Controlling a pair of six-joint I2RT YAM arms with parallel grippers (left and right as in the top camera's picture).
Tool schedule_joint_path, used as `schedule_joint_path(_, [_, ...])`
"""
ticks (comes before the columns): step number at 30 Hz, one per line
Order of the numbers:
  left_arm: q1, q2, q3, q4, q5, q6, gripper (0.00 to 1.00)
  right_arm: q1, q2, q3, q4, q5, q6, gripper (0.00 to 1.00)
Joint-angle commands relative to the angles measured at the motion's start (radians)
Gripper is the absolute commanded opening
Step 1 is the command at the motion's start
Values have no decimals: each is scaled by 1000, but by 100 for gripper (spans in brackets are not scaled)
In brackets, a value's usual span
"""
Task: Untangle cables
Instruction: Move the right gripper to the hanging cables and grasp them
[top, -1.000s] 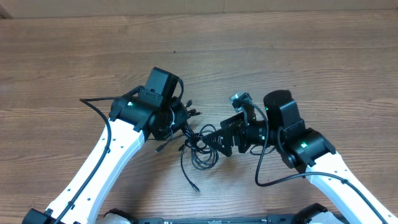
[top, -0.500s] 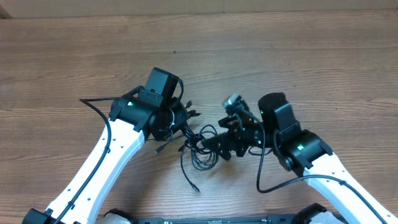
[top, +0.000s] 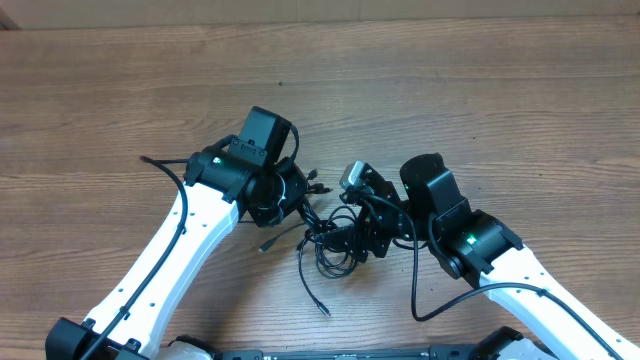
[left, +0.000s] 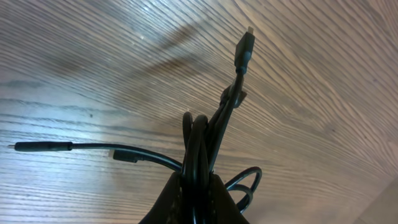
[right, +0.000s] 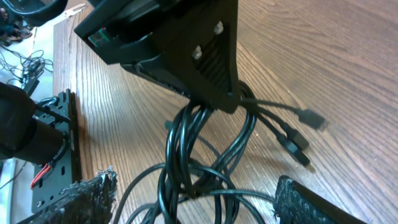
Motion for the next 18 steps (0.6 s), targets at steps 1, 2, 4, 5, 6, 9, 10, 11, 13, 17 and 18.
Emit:
schedule_joint_path(1, [-7,1,27,27,72,-27,4,5,2,23,13,10,-26,81])
schedule_joint_path(2, [-7,1,27,35,89,-27,4,5,3,23,14,10,-26,81])
schedule_joint_path(4, [-7,1,27,47,116,-27,4,5,7,23,14,10,-26,81])
schedule_joint_path(5, [-7,1,27,54,126,-27,4,5,9,23,13,10,-25,81])
schedule_joint_path(6, [-7,1,27,59,135,-27,4,5,13,23,12,10,-25,81])
schedule_joint_path(9, [-7,1,27,62,137,-27,4,5,23,23,14,10,-25,81])
schedule_joint_path(10, [-7,1,27,62,138,-27,4,5,26,23,16,10,-24,81])
schedule_joint_path(11, [-7,1,27,62,145,-27,4,5,28,23,18,10,-24,81])
schedule_joint_path(13, [-7,1,27,62,163,-27,4,5,32,23,21,10,-24,81])
schedule_joint_path(17, [-7,1,27,63,186,-27,4,5,38,23,21,10,-24,77])
schedule_joint_path(18, [-7,1,27,63,186,-27,4,5,41,23,21,10,-24,73])
